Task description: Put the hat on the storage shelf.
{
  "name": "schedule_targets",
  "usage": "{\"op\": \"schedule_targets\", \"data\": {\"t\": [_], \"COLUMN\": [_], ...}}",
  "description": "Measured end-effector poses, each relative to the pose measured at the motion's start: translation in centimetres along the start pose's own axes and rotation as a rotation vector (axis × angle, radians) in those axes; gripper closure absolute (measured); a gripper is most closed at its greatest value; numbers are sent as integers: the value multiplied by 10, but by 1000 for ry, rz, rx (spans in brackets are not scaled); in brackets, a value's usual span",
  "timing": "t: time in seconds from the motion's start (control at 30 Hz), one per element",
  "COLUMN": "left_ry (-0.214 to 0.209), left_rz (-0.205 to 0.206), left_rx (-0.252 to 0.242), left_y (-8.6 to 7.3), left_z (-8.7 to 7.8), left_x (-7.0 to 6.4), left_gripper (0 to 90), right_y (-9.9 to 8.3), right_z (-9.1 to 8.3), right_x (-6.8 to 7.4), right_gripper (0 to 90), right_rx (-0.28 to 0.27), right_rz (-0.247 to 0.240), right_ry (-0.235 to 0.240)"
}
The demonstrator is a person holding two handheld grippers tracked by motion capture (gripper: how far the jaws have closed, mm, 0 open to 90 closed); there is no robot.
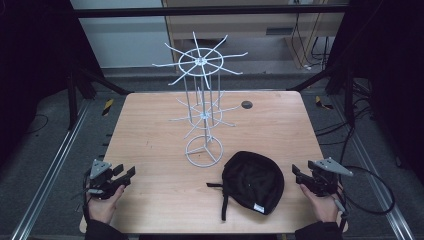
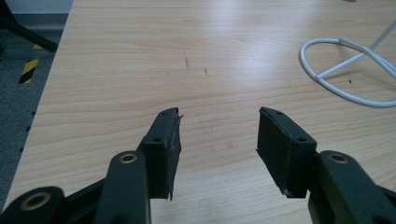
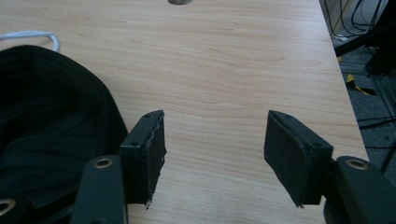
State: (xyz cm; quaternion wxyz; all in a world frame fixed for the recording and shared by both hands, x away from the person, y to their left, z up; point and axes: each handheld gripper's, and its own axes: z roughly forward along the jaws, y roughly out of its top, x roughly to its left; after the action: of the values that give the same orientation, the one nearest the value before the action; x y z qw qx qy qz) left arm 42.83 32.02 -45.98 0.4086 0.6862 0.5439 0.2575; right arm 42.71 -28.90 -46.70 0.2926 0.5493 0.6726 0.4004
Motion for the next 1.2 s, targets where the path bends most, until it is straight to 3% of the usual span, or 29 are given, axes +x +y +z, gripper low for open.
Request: {"op": "schedule_targets", "data": {"t": [0.3, 0.4, 0.73, 1.0, 1.2], "left_ry": [-39, -48, -77, -121, -163], "left_rz": [23, 46, 41, 47, 112], "left_rx": [9, 2, 0, 2, 6], "left_y": [0, 2, 3, 8, 15], "left_z": [-2, -3, -5, -2, 5], "left_x": [-16, -23, -36, -52, -79], "left_gripper": [530, 550, 591, 606, 603], "right_y": [8, 13, 21, 17, 13], "right_z": [-12, -15, -15, -7, -1], "right_x": [8, 15, 39, 43, 44], "right_gripper": [458, 488, 533, 568, 583], "right_rx": [-25, -9, 49, 98, 131], "right_rz": [-6, -24, -70, -79, -93], "right_ry": [51, 88, 186, 197, 203]}}
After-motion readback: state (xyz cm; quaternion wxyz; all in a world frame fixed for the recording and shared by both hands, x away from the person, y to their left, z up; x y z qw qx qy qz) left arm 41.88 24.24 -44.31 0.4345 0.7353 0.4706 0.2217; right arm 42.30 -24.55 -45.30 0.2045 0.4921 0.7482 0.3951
